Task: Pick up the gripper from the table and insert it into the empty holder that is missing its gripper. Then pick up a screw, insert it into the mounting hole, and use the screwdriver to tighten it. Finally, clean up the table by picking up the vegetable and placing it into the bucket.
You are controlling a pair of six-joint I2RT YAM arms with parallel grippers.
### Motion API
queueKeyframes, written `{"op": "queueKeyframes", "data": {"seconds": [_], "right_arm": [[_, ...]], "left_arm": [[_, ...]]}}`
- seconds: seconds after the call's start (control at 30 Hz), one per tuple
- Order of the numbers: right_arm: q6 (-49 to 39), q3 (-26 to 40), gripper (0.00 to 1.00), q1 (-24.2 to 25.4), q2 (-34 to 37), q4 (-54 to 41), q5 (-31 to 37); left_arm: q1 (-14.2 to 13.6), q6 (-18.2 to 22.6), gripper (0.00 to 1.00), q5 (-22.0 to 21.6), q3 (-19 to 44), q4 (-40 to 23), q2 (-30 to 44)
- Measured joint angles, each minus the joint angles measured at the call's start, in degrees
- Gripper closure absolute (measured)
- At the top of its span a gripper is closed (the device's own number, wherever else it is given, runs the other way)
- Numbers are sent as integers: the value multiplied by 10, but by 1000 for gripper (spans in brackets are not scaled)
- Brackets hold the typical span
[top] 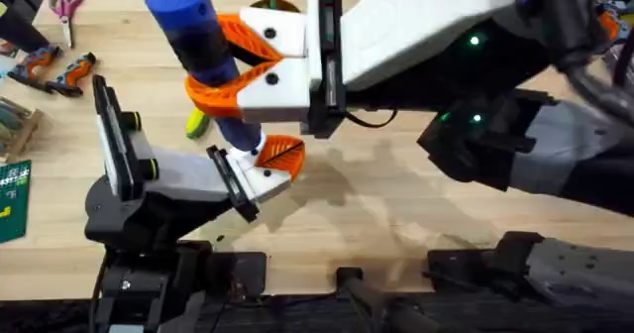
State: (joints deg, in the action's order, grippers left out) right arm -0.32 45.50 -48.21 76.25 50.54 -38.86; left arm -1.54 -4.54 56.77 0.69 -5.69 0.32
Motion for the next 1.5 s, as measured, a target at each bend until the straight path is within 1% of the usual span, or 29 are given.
{"op": "queueKeyframes", "data": {"seconds": [1.23,1.33,1.5], "right_arm": [[16,2,974,7,0,-16,-1],[16,16,974,9,0,-17,-3],[16,83,974,19,2,-6,-4]], "left_arm": [[0,2,997,-1,0,0,0],[0,2,997,-3,0,0,0],[0,2,997,-5,0,1,0]]}}
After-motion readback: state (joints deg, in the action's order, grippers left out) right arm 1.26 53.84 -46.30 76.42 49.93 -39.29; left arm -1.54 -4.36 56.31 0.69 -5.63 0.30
